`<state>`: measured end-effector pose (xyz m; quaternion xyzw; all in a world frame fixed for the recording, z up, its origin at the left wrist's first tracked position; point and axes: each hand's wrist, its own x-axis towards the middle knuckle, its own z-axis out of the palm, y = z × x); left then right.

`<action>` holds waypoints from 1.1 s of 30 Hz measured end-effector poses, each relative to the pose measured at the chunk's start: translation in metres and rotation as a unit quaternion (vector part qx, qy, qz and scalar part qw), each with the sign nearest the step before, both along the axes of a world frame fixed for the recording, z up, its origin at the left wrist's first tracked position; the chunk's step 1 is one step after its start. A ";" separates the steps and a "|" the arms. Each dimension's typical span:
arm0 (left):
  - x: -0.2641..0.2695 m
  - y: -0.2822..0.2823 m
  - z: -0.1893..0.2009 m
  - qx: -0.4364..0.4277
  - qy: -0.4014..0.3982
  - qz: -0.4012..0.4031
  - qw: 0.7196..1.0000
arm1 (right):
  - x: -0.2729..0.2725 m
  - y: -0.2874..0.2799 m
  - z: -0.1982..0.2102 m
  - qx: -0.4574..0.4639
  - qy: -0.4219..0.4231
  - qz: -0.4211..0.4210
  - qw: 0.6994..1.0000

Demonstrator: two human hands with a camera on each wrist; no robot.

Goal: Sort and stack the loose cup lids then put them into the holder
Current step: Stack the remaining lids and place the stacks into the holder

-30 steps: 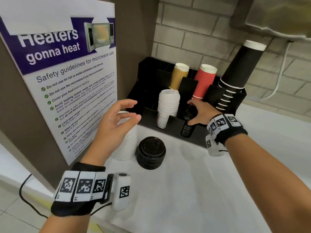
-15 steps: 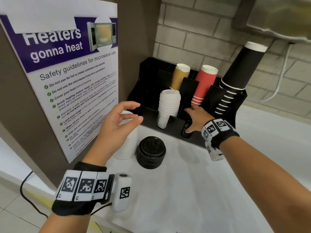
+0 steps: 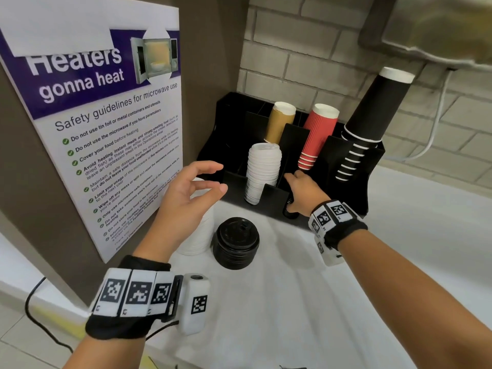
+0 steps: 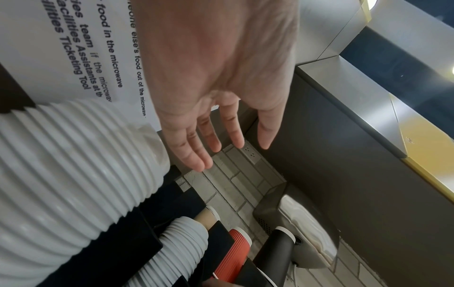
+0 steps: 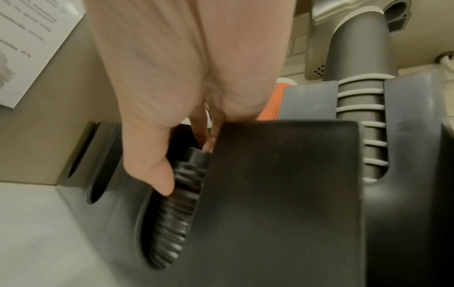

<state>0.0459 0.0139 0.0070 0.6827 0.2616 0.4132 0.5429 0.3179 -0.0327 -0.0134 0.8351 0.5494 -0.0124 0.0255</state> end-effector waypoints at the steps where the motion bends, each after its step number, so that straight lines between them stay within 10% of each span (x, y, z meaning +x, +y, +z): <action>1: 0.000 0.000 0.000 0.000 0.000 0.000 1.000 | 0.000 -0.001 -0.001 0.005 -0.001 0.001 1.000; 16: 0.001 0.003 -0.003 0.004 -0.005 -0.008 1.000 | 0.001 -0.010 -0.003 0.033 0.006 0.014 0.999; 21: -0.001 0.006 -0.006 -0.001 -0.012 -0.010 1.000 | -0.030 -0.021 0.010 0.221 0.076 0.109 0.966; 27: 0.000 0.006 -0.005 -0.001 -0.015 -0.014 1.000 | -0.087 -0.006 -0.008 -0.080 0.196 0.161 0.964; 33: -0.005 0.003 -0.007 -0.003 -0.012 -0.011 1.000 | -0.101 0.002 -0.023 -0.124 0.180 0.150 0.964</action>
